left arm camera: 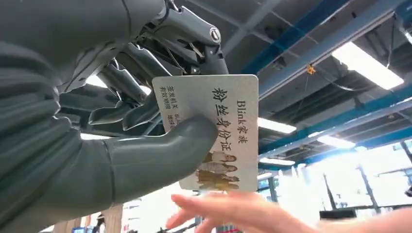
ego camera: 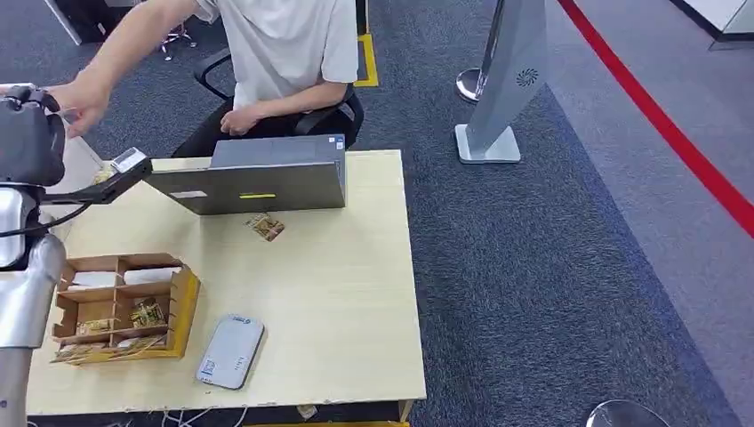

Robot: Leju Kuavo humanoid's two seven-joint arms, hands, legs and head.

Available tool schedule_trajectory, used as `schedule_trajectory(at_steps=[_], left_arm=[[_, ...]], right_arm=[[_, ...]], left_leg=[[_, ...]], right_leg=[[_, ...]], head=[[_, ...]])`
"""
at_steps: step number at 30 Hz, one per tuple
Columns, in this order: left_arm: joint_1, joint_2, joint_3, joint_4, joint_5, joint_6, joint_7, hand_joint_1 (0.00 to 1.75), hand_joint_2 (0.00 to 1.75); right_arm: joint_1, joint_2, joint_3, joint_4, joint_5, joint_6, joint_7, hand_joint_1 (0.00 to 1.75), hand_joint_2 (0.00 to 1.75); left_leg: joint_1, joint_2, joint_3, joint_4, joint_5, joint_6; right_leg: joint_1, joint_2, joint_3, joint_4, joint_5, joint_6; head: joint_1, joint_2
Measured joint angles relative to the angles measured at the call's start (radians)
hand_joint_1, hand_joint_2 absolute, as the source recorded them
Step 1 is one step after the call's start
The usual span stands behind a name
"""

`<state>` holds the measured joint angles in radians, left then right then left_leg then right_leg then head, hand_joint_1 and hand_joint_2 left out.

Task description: Pass the card to the sensor for recognition and then transmit it.

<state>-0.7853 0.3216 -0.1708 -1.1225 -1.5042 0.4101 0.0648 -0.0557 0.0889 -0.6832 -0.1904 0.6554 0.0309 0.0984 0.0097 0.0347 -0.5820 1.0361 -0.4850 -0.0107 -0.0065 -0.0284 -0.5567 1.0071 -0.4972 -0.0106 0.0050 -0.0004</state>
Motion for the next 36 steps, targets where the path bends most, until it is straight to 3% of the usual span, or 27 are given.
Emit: schedule_trajectory(at_steps=[8,9,27,31,36], left_arm=[[-0.128,-0.029,-0.052,0.167,0.002,0.01,0.015,1.75,1.75],[-0.133,-0.031,-0.053,0.175,0.002,0.012,0.015,0.0,1.75],[-0.122,-0.04,-0.053,0.235,0.035,0.026,-0.012,0.0,1.75],[-0.014,-0.04,-0.052,0.141,0.114,-0.019,-0.045,0.0,1.75],[0.182,-0.029,-0.052,-0.064,0.153,-0.084,-0.048,0.0,1.75]], right_arm=[[-0.002,0.0,0.007,0.0,0.013,0.003,0.007,0.0,1.75],[-0.002,0.0,0.007,0.0,0.013,0.002,0.009,0.0,1.75],[-0.002,0.0,0.006,0.0,0.013,-0.003,0.013,0.0,1.75],[-0.001,0.0,-0.005,0.0,0.009,-0.011,0.018,0.0,1.75],[0.005,0.0,-0.029,0.0,-0.002,-0.018,0.025,0.0,1.75]], left_leg=[[0.0,0.001,-0.001,0.0,0.0,0.0],[0.0,0.001,-0.001,0.0,0.0,0.0],[0.0,0.001,-0.002,0.0,0.0,0.0],[0.0,0.001,-0.002,-0.001,0.0,0.0],[0.0,0.001,-0.002,-0.001,-0.001,0.0]], right_leg=[[0.0,0.001,-0.001,0.0,0.0,0.0],[0.0,0.001,-0.001,0.0,0.0,0.0],[0.0,0.0,-0.001,0.0,0.0,0.0],[0.0,0.001,-0.001,0.0,0.0,0.0],[0.0,0.001,-0.002,0.0,-0.001,0.0]], head=[[0.0,0.0],[0.0,0.0],[0.0,0.0],[0.0,0.0],[0.0,0.0]])
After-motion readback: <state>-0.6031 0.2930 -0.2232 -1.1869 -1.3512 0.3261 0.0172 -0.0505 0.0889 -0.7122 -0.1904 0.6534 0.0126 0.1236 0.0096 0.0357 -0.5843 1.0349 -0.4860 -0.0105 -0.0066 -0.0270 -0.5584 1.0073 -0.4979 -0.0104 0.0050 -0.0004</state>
